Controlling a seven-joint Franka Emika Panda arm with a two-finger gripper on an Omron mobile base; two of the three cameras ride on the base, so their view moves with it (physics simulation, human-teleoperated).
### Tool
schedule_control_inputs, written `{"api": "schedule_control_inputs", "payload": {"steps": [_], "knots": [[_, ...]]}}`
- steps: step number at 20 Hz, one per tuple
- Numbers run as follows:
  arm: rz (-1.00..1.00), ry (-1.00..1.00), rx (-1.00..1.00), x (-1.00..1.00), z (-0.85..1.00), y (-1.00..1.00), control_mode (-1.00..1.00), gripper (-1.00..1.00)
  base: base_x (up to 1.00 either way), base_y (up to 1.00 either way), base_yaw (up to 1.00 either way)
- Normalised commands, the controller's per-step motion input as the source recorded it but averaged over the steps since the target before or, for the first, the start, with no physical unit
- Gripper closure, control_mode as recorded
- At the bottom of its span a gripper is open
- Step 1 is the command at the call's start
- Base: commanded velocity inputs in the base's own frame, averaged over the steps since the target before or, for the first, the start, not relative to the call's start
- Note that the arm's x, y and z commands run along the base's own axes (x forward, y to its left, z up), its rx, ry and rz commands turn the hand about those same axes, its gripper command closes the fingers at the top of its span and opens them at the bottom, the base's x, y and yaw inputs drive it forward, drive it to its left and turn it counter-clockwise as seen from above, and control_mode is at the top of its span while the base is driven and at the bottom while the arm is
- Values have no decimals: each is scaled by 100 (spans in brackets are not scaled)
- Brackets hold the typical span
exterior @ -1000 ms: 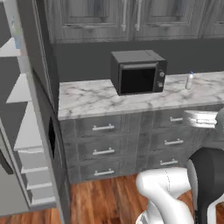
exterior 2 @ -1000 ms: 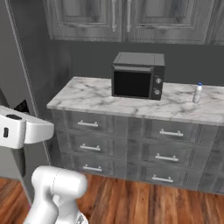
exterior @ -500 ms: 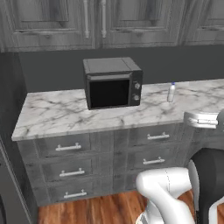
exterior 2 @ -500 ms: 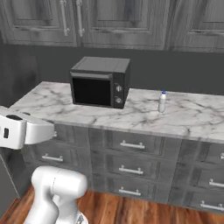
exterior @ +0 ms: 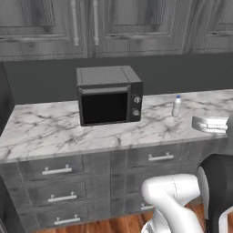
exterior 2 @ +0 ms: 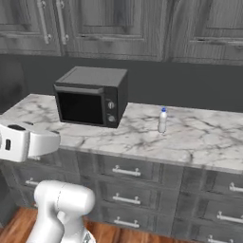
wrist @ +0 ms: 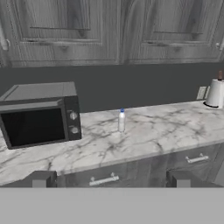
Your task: Take the bottled waters from the counter and place them in the freezer to freeze. Close the freezer door after placing the bottles.
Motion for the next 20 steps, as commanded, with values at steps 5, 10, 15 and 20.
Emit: {"api": "schedule_control_inputs", "payload": {"steps": [5, 10, 15, 20], "knots": [[0, 0, 0, 0, 0, 0, 100, -100, 52, -5, 3], [0, 0, 0, 0, 0, 0, 100, -100, 53, -21, 4], [0, 0, 0, 0, 0, 0, 100, -100, 44, -38, 7], [0, 0, 0, 0, 0, 0, 100, -100, 36, -43, 5]]}}
